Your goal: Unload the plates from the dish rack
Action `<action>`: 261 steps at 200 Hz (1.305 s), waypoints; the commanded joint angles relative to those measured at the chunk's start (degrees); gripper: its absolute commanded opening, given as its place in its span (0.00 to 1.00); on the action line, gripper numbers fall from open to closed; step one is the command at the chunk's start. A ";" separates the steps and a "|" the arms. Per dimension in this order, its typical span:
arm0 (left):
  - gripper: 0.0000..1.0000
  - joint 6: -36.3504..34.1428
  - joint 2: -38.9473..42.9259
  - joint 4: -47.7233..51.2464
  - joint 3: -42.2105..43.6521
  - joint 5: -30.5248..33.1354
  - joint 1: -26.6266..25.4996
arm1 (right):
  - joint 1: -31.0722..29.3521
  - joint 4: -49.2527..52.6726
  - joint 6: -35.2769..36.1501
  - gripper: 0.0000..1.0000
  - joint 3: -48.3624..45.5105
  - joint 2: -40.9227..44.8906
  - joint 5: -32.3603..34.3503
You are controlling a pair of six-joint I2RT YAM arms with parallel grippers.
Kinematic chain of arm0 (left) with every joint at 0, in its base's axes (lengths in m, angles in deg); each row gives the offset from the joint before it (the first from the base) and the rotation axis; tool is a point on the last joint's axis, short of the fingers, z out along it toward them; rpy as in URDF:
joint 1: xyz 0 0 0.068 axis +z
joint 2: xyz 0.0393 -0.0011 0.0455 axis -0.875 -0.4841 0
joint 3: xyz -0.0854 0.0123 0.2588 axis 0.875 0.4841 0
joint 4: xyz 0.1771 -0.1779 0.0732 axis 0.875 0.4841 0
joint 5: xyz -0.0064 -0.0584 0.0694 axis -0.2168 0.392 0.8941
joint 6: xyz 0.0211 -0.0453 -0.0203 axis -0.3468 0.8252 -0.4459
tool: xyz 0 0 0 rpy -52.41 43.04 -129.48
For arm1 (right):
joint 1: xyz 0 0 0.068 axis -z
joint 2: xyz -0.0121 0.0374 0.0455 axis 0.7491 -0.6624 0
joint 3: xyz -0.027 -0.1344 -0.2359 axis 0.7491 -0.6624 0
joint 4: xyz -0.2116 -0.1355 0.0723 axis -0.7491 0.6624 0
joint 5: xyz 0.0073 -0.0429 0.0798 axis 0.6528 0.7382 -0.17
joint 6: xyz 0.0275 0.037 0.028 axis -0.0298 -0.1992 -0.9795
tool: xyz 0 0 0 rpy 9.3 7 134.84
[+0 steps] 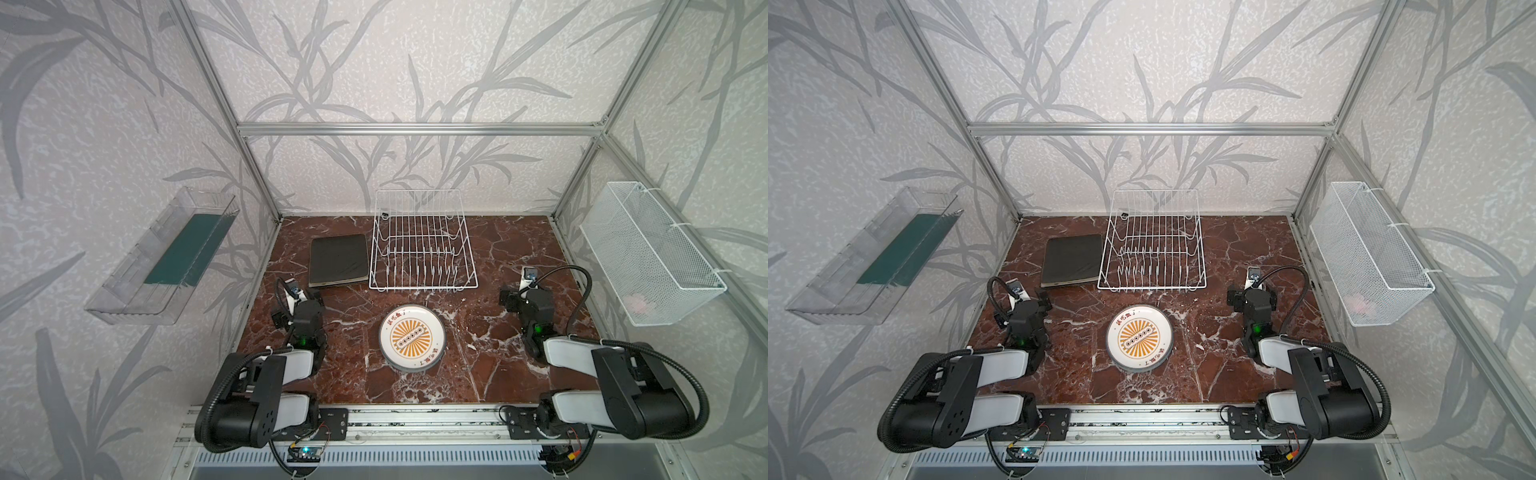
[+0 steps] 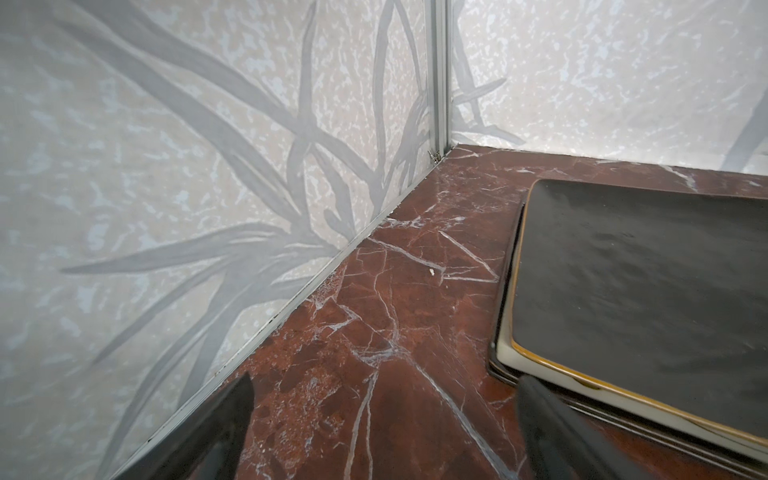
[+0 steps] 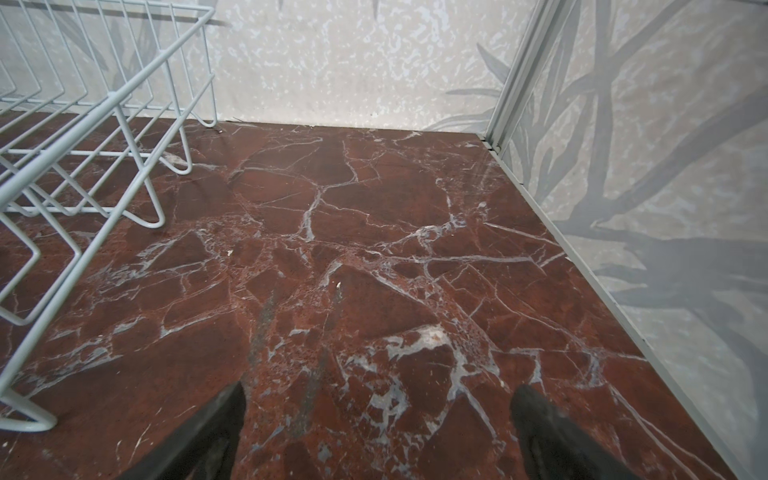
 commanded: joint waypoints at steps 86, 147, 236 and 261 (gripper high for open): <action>0.99 4.47 -10.29 -5.27 -6.60 -19.53 5.34 | 0.94 -8.32 2.33 0.99 2.91 -9.08 -6.20; 0.99 2.48 -13.10 3.87 -12.28 -25.15 5.18 | 1.77 -1.74 2.94 0.99 6.53 -9.31 -10.29; 0.99 1.07 -15.31 -2.54 -10.64 -26.16 5.16 | 1.66 -3.00 1.40 0.99 5.64 -9.09 -5.49; 0.99 0.88 -15.35 -2.68 -10.63 -26.44 5.14 | 1.59 -2.88 1.59 0.99 5.69 -9.09 -5.73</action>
